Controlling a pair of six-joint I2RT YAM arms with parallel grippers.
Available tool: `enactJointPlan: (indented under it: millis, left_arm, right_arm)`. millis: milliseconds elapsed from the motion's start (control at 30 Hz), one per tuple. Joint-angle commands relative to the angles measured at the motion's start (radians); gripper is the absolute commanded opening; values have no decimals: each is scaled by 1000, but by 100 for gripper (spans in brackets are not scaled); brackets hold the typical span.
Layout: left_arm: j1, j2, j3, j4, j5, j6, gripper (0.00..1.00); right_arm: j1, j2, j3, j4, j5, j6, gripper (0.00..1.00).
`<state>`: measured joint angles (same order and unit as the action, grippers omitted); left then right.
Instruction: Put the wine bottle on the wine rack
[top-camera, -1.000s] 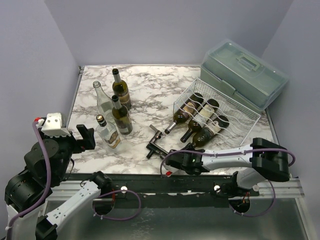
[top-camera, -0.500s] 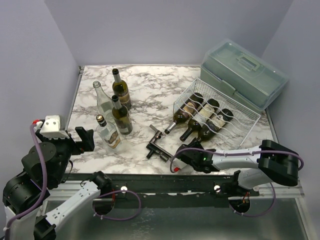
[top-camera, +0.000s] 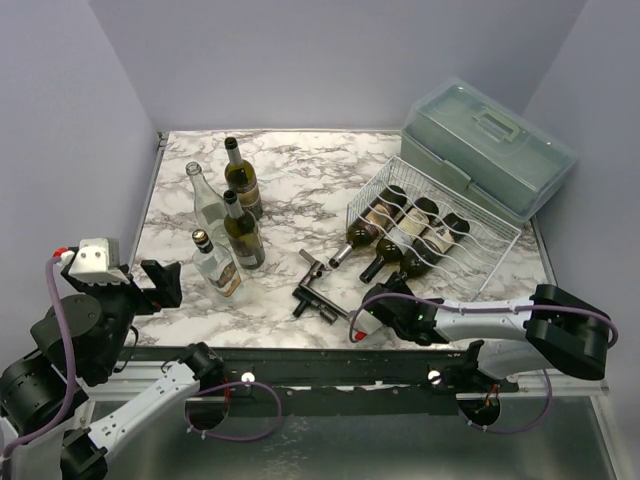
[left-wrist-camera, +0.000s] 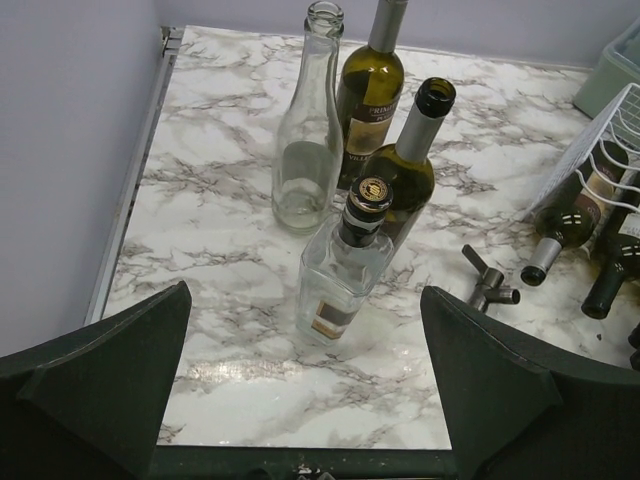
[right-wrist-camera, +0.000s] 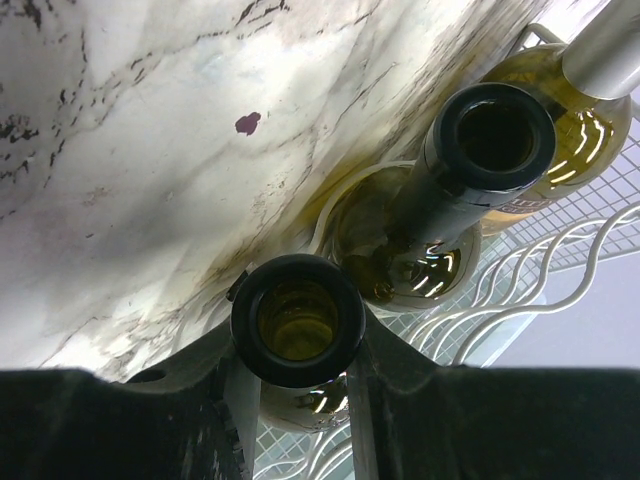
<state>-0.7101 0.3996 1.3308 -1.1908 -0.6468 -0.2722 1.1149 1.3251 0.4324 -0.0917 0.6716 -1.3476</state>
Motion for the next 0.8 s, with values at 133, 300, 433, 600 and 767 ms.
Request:
enactJointPlan:
  millis: [133,300,433,600,767]
  left_arm:
    - [-41,-36,45,-65,-60,-55,99]
    - [-65,-54,72,-89,-77,-93,99]
    - [-85,-47,96,-102,-78,-118,99]
    - [-98,-20,103,-105,-62,-150,99]
    - [-105,-12,106,-105,-73,-175,99]
  right_arm:
    - [-5,-55,-33,3,-61,-61,26]
    - [-6,-85,-38,-28,-82,-40,39]
    - [-6,-110,-44,-49,-98,-33,45]
    - [-5,-165,-61,-77,-122,-24,68]
    - [-4,-270,-73,-132,-155,-4,100]
